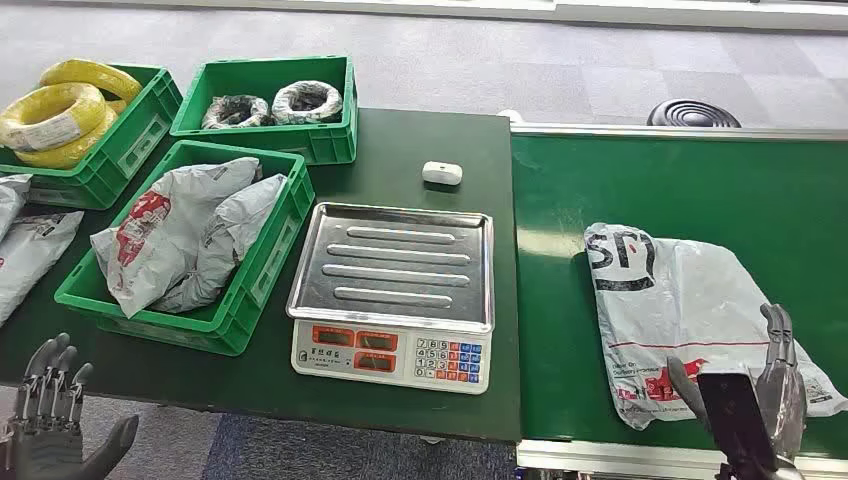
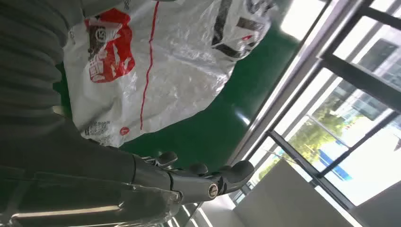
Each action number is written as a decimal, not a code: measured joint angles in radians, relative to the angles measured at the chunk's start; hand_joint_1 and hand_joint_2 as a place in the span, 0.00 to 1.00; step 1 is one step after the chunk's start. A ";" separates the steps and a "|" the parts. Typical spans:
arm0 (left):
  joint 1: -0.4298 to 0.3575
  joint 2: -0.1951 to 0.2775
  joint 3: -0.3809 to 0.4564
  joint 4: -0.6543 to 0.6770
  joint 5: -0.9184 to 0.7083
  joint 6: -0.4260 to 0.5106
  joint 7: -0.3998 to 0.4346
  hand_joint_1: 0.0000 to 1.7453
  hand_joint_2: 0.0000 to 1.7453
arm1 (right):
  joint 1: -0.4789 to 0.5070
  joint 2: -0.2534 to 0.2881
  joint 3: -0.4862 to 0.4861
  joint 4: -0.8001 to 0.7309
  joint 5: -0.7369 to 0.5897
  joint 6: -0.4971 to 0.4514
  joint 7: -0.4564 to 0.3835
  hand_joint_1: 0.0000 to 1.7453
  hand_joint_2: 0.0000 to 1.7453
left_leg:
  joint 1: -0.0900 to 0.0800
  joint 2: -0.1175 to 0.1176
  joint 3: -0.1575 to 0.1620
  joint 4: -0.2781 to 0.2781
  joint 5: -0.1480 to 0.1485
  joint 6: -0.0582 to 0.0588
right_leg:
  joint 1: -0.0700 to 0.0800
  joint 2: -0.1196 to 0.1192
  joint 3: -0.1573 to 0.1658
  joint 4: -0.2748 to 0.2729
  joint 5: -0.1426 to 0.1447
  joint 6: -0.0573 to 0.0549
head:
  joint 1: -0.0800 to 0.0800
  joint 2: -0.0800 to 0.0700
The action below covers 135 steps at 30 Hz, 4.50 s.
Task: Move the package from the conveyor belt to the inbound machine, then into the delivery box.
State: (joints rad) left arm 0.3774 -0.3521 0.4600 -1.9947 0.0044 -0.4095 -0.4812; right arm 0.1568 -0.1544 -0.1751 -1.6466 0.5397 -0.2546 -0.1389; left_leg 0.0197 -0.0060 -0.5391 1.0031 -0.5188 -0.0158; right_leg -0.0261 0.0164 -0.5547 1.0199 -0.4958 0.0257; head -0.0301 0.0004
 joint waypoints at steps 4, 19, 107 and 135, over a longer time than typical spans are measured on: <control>-0.017 0.008 -0.019 0.003 0.003 0.016 0.011 0.00 1.00 | -0.126 -0.062 0.001 0.180 -0.058 0.101 0.024 0.00 1.00 | 0.000 0.000 0.001 0.000 0.001 0.001 | 0.000 0.000 0.000 0.000 0.001 0.000 | 0.000 0.000; -0.066 0.091 -0.121 0.037 0.059 0.104 0.023 0.00 1.00 | -0.527 -0.224 0.143 0.922 -0.145 0.506 0.117 0.19 1.00 | 0.000 -0.005 -0.002 0.000 0.002 0.000 | 0.000 -0.003 -0.001 0.000 0.001 0.001 | 0.000 0.000; -0.405 0.248 -0.468 0.025 -0.436 0.427 0.199 0.00 1.00 | -0.664 0.158 0.439 0.310 -0.246 0.364 -0.238 0.00 1.00 | 0.001 -0.004 -0.005 0.001 0.006 -0.003 | 0.001 -0.003 -0.007 0.002 0.003 -0.001 | 0.000 0.000; -0.925 0.305 -0.993 0.834 -0.711 0.322 0.530 0.19 1.00 | -0.057 0.093 0.254 -0.145 -0.486 -0.091 -0.376 0.00 1.00 | 0.001 -0.005 -0.006 0.001 0.006 -0.003 | 0.001 -0.004 -0.007 0.002 0.003 -0.001 | 0.000 0.000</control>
State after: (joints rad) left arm -0.5479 -0.0473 -0.5325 -1.1608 -0.7071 -0.0878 0.0489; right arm 0.0999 -0.0610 0.0793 -1.7914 0.0541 -0.3455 -0.5154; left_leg 0.0204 -0.0112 -0.5454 1.0040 -0.5127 -0.0184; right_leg -0.0256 0.0122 -0.5616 1.0219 -0.4926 0.0244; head -0.0303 0.0004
